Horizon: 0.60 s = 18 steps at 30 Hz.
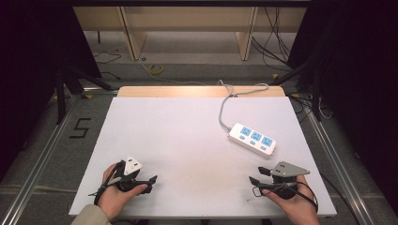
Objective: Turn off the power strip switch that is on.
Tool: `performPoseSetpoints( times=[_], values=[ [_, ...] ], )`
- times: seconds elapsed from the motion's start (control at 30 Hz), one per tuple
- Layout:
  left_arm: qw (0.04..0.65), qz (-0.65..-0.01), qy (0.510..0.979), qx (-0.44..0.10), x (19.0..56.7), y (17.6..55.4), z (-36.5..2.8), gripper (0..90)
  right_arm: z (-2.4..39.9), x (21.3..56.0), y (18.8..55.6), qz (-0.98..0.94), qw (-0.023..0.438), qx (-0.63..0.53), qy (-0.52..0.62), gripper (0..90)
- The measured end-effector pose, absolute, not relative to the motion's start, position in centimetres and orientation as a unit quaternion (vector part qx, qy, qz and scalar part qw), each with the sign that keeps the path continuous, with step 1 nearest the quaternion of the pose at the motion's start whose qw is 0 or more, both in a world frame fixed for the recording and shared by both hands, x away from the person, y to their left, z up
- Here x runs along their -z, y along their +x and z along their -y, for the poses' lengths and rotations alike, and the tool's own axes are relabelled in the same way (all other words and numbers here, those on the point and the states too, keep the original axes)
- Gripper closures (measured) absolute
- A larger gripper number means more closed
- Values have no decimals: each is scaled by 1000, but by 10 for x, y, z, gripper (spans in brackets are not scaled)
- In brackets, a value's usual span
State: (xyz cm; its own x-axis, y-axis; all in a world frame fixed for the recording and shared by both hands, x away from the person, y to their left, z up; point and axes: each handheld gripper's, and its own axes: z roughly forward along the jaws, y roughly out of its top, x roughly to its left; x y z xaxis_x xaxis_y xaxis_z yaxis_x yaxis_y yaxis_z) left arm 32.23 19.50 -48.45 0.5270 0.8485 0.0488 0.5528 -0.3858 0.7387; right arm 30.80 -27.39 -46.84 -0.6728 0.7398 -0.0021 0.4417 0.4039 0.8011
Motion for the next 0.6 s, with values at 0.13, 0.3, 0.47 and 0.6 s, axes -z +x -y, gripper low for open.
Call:
performPoseSetpoints(
  times=[0.13,0.3,0.47,0.6],
  values=[
    [343,-433,805,-216,484,322,-194,160,276,468,308,-819,188,-405,360,516],
    [342,-434,805,-216,484,321,-195,160,278,464,308,-822,200,-395,359,603],
    [344,-435,804,-215,485,322,-194,160,279,462,310,-828,203,-383,356,727],
    [343,-432,806,-215,485,322,-194,160,280,462,312,-835,205,-371,351,814]
  ],
)
